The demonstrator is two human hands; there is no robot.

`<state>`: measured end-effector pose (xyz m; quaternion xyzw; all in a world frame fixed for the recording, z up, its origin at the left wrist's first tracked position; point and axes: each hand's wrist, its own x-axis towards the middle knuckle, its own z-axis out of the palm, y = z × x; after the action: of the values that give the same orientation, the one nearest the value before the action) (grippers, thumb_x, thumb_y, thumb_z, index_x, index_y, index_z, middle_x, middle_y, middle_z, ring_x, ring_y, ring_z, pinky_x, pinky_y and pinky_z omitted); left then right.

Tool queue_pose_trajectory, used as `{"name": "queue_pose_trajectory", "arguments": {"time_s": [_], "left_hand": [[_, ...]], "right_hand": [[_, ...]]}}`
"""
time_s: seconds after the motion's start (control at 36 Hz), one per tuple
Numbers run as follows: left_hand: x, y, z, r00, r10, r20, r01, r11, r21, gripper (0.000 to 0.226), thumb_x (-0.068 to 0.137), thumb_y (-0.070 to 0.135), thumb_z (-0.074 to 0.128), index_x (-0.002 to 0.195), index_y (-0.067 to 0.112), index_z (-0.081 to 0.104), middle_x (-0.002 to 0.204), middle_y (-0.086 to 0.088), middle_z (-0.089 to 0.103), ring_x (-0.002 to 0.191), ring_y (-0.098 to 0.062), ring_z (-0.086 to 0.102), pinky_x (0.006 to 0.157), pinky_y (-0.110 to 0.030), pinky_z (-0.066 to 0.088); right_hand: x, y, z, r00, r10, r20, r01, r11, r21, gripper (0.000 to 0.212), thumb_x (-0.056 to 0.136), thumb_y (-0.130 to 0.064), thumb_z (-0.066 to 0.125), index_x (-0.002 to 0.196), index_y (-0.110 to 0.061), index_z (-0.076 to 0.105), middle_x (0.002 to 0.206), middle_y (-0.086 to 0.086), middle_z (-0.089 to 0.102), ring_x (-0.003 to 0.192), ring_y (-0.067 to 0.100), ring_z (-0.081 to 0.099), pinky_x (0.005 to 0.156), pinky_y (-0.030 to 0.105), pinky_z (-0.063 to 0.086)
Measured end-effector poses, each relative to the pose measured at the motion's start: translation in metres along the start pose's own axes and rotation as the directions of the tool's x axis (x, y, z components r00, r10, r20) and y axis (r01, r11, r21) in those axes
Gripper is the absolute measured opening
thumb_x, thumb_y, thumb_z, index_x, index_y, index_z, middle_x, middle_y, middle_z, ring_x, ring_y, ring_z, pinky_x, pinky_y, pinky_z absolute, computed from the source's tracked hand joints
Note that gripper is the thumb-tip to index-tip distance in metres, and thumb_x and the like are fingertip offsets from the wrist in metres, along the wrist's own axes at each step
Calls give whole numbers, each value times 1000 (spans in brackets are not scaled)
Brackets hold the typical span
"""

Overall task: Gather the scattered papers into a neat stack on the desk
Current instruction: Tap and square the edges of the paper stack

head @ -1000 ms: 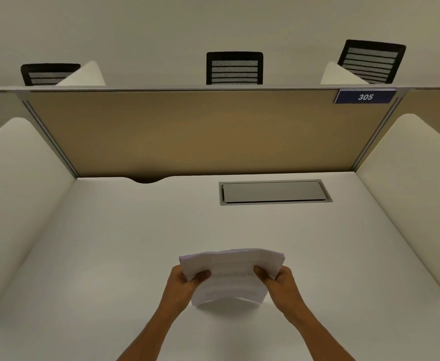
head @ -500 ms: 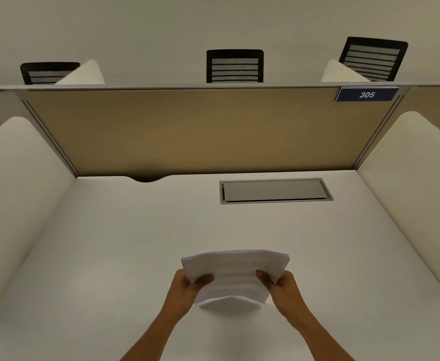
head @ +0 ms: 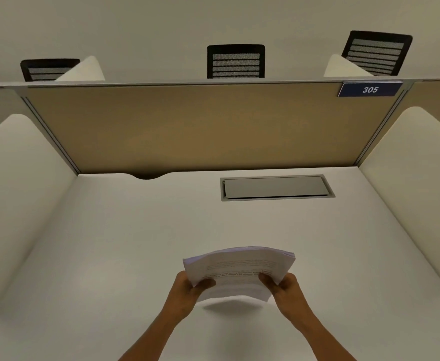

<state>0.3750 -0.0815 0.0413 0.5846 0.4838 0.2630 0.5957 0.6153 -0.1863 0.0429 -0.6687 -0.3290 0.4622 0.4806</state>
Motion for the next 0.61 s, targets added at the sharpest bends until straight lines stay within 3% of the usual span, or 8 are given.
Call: {"name": "queue_pose_trajectory", "arguments": {"time_s": [0.19,0.31,0.44,0.53,0.61], "left_hand": [[-6,-24,7,995,-94,-23,94,996,2,39,85,5,75,101,39,70,94,14,78,92,-13,72,70,-16,59],[-10,-33,10,994,-109,-22,110,994,13,38,84,5,76,99,39,71,94,20,78,90,-11,73,67,-14,58],[-6,-28,-2,993,-120,-16,120,993,14,30,81,5,78,85,34,79,94,11,81,87,-13,76,65,-19,60],[1,-15,-19,993,-95,-75,89,993,-76,25,78,2,80,93,22,78,95,0,81,90,-19,77,67,-21,61],[10,3,-39,992,-17,-125,3,994,-110,32,76,-3,80,100,18,76,94,-6,81,89,-22,77,68,-23,62]], "right_hand": [[-3,18,7,997,72,40,-70,996,-57,22,96,-15,64,100,-34,74,100,-15,78,92,3,72,72,14,58],[-2,20,8,995,86,45,-81,992,-99,18,98,-19,62,104,-31,75,102,-11,78,96,9,73,77,21,60],[5,7,3,994,70,80,-49,971,-234,16,98,-23,62,104,-30,74,102,-7,79,95,16,74,86,33,61],[10,-8,-6,991,60,118,-13,931,-364,13,97,-31,62,102,-33,74,100,-8,79,89,10,74,80,27,61],[14,-27,-14,986,40,161,45,869,-493,11,97,-34,62,96,-39,72,89,-18,76,78,-5,71,63,12,54]]}}
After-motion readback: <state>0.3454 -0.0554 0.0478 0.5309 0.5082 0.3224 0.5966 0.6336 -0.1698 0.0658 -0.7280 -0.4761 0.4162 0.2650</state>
